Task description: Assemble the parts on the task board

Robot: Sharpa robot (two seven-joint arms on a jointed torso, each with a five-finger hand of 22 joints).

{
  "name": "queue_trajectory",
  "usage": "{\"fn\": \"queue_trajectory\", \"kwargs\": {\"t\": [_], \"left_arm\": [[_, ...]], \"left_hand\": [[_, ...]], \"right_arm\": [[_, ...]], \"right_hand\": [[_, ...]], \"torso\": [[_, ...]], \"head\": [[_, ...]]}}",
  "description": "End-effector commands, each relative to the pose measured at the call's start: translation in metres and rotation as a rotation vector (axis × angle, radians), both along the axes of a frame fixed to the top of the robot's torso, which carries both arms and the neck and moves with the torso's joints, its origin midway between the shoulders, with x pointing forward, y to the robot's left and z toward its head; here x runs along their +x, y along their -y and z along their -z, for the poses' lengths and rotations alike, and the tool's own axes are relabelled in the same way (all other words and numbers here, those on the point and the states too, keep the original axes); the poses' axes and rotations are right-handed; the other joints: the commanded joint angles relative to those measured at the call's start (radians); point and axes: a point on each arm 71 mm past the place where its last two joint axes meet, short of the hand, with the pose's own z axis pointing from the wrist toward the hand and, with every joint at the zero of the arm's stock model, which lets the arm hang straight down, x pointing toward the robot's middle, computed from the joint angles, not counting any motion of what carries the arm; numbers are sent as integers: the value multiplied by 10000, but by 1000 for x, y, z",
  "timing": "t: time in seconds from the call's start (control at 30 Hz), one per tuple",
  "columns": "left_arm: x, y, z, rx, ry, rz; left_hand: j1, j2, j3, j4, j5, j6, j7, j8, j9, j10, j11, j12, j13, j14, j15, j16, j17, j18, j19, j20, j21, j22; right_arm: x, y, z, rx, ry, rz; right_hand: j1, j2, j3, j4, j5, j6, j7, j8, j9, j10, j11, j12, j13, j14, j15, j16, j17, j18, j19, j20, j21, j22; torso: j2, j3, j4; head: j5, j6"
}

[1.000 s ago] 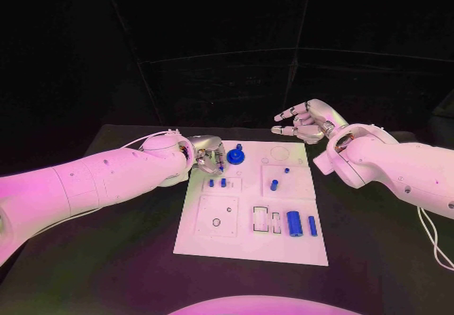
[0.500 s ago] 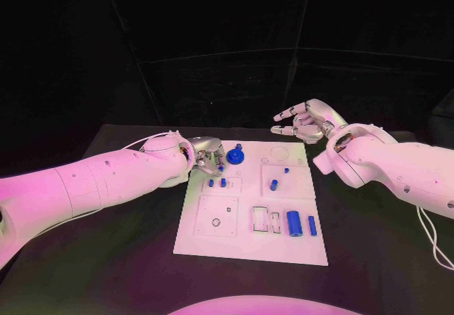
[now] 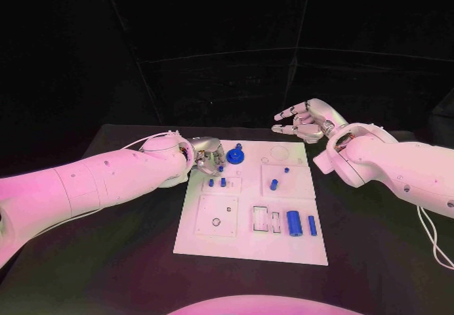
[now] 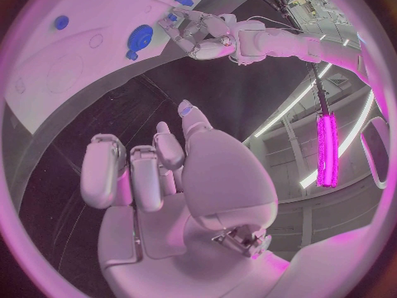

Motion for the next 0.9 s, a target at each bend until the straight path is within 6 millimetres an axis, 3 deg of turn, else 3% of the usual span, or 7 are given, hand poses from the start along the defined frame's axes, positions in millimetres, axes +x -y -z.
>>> {"fn": "queue_trajectory", "kwargs": {"t": [0.03,0.13,0.27,0.43,0.6,0.77,0.9], "left_arm": [[1,-3,-1,-15,76,-157],[1,-7,-1,-2,100,-240],[1,-13,-2,-4,164,-373],[-1,-25,-6,-276,358,-602],[1,-42,-17,-2270,548,-1028],[0,-62,-29,-5654,373,-1951],[-2,-74,-36,-7872,235,-2560]], "left_hand": [[-11,-94,-44,-28,-39,-136,-5,-85,0,-114,-5,-89,11,185,80,-15,-42,-131,1,81,-50,-18],[-9,-122,-79,-38,-41,-257,8,-168,5,-237,13,-195,7,172,92,-34,-97,-114,-29,90,-130,-88],[1,-156,-143,-54,-40,-361,14,-241,14,-408,40,-321,5,161,110,-47,-144,-89,-75,107,-263,-207],[25,-157,-217,-66,-39,-378,26,-265,28,-586,74,-430,5,151,133,-63,-196,-56,-130,125,-431,-362],[250,74,-43,-142,-35,5,148,-89,85,-507,164,-421,27,59,195,-196,-470,44,-344,171,-965,-863],[395,139,307,-331,-24,235,217,-40,49,-198,183,-370,22,-840,203,-1452,-2692,439,-1408,177,-2991,-2711],[394,185,387,-389,-32,294,274,-60,39,-171,219,-349,28,-1703,226,-2498,-4374,437,-1860,184,-3264,-2809]], "right_arm": [[1,2,2,-167,-296,-24],[3,4,5,-459,-567,-77],[6,10,9,-1163,-802,-196],[8,18,14,-2522,-769,-437],[4,23,21,-4359,-165,-733],[-4,24,33,-6151,386,-1007],[-10,23,42,-6870,555,-1161]], "right_hand": [[31,97,22,-24,-105,-29,9,-1,-25,-906,-5,-1507,-1323,370,-97,-418,-418,-38,-172,-34,-227,-388],[54,119,19,23,-479,-59,4,-12,-15,-2384,-19,-4237,-3706,12,-108,-1256,-1693,187,-694,-48,-892,-1614],[197,106,58,75,-604,137,15,85,17,-3006,36,-6028,-5220,-120,-102,-2002,-2609,297,-925,-57,-1401,-2372],[811,19,419,-213,-625,607,119,201,25,-3036,113,-7767,-7080,47,-20,-2144,-2680,274,-718,-1,-1429,-2328],[1188,-110,974,-528,-877,1035,-77,195,-19,-2613,69,-8595,-8328,137,-82,-2138,-2646,235,-528,-26,-1332,-2137],[1153,-305,1251,-618,-1052,1101,-161,58,-49,-2534,56,-9000,-8970,156,-88,-2144,-2650,220,-481,-23,-1321,-2104],[1061,-414,1315,-607,-1111,1076,-178,-22,-50,-2599,77,-9163,-9216,148,-72,-2181,-2703,224,-488,-8,-1351,-2150]], "torso": [[-2,-1,-3],[-1,-3,2],[-7,1,7],[-9,-6,-1],[-30,-5,-13],[-22,-23,16],[-21,-34,5]], "head": [[1,9],[-21,13],[-15,26],[-48,82],[-162,164],[-305,269],[-385,312]]}}
